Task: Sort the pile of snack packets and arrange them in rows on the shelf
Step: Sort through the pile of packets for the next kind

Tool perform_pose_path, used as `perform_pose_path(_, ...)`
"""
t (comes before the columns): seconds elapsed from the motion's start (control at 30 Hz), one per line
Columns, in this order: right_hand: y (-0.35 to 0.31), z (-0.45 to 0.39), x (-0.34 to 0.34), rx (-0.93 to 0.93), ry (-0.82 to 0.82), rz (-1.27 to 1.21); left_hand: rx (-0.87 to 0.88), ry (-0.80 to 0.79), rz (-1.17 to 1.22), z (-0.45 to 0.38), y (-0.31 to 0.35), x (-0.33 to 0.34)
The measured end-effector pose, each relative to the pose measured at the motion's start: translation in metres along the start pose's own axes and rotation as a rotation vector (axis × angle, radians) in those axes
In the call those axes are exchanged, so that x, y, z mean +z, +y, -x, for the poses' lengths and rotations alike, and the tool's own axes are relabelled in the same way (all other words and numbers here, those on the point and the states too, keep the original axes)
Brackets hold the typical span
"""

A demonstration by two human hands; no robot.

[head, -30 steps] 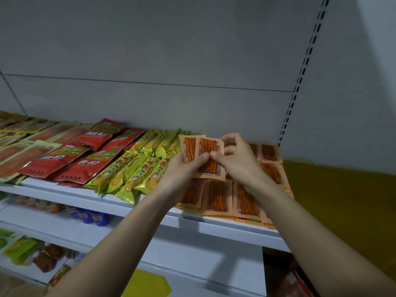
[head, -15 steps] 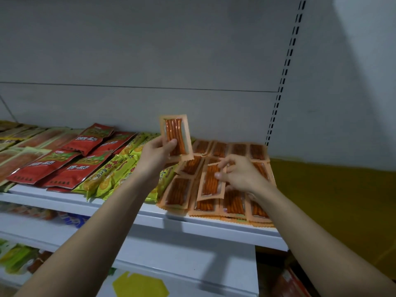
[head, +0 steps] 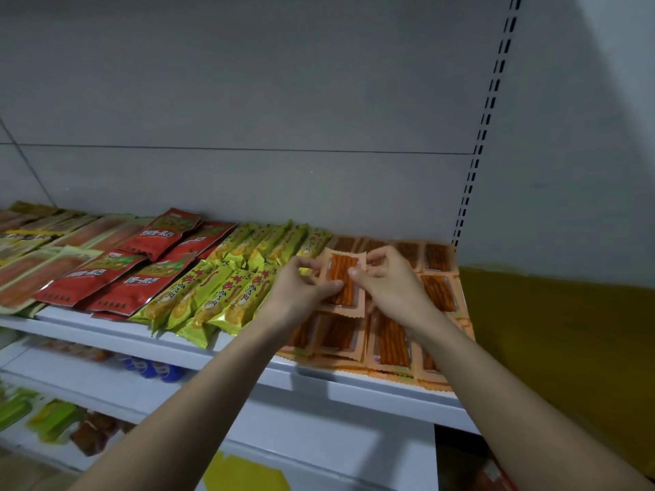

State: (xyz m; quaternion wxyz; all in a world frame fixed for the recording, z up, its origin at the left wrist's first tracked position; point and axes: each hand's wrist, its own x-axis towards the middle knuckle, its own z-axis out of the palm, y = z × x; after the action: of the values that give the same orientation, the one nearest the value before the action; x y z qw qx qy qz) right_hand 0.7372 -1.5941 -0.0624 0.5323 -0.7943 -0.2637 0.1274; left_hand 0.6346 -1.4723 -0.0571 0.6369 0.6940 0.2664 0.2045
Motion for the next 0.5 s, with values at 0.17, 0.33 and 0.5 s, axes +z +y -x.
perform_pose_path(0.17, 0.011, -0.042, -0.013, 0.101, 0.09, -0.036, 0.193, -0.001, -0.437, -0.026, 0.006, 0.004)
perform_pose_path(0.33, 0.029, -0.081, -0.016, 0.117, 0.094, 0.156, 0.312, 0.06, -0.827, -0.035, 0.002, -0.01)
perform_pose_path(0.5, 0.04, -0.083, -0.002, 0.032, 0.101, 0.459, 0.34, 0.036, -0.931, -0.04, -0.007, -0.029)
